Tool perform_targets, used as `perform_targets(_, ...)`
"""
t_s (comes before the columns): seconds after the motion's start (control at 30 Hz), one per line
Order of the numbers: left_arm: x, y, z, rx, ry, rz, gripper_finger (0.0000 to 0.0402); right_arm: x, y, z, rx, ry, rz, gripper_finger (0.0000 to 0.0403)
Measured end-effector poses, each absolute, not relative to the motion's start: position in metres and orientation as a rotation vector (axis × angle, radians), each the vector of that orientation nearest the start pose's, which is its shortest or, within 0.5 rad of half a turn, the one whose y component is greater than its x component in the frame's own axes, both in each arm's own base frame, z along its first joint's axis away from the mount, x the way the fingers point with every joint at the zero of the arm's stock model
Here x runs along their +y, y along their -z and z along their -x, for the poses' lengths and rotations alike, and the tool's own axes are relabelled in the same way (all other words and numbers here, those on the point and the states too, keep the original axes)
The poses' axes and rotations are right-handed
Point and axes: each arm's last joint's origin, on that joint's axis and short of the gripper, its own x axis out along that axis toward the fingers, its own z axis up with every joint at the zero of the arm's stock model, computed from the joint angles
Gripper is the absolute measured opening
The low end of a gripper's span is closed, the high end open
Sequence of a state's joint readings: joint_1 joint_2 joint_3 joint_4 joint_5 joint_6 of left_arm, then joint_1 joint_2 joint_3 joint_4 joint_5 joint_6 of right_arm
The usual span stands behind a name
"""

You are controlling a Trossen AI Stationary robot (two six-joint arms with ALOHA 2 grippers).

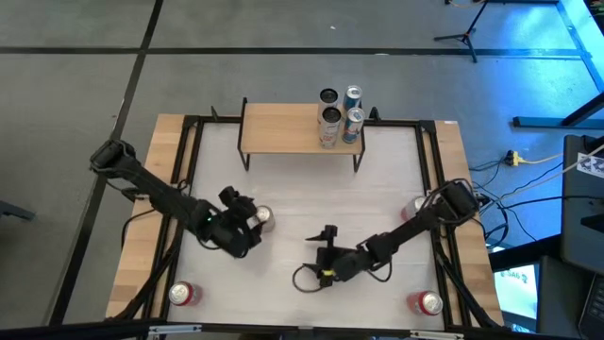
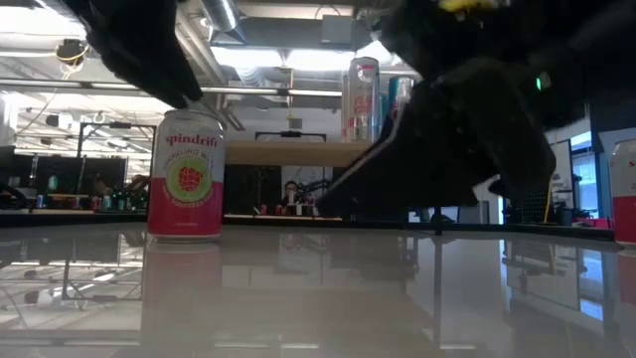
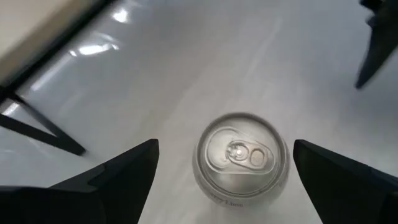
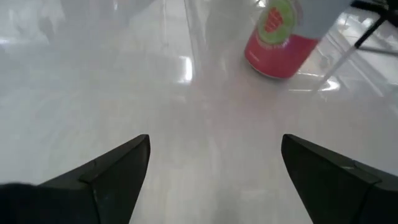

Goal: Place canned beverage on shelf
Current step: Put the left pink white soda can on the shelf

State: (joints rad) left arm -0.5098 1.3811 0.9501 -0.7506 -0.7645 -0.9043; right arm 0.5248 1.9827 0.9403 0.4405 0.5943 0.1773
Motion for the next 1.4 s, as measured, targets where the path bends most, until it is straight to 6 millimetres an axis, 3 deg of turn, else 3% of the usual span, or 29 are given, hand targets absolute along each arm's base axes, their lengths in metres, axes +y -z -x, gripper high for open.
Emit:
perform_targets(0.23,-0.088,-0.231,-0.240,0.867,-0.522,0.181,0.0362,0.158,-0.104,-0.331,0.456,0.046,0.035,0.0363)
perform_targets(0.47,-0.073,-0.230,-0.248,0.924,-0.480,0.207,0.0362,0.155,-0.104,-0.333,0.465,0.014,0.020,0.0363)
perform_targets(0.83,-0.073,-0.208,-0.264,1.012,-0.410,0.151,0.0359,0.155,-0.103,-0.333,0.471,0.013,0.027,0.0363)
perform_targets(1.17,-0.075,-0.205,-0.266,1.043,-0.328,0.065,0.0273,0.156,-0.103,-0.333,0.472,0.012,0.028,0.0363)
perform_targets(1.4,-0.077,-0.216,-0.269,1.065,-0.237,-0.065,0.0270,0.155,-0.101,-0.331,0.501,0.015,0.043,0.0363)
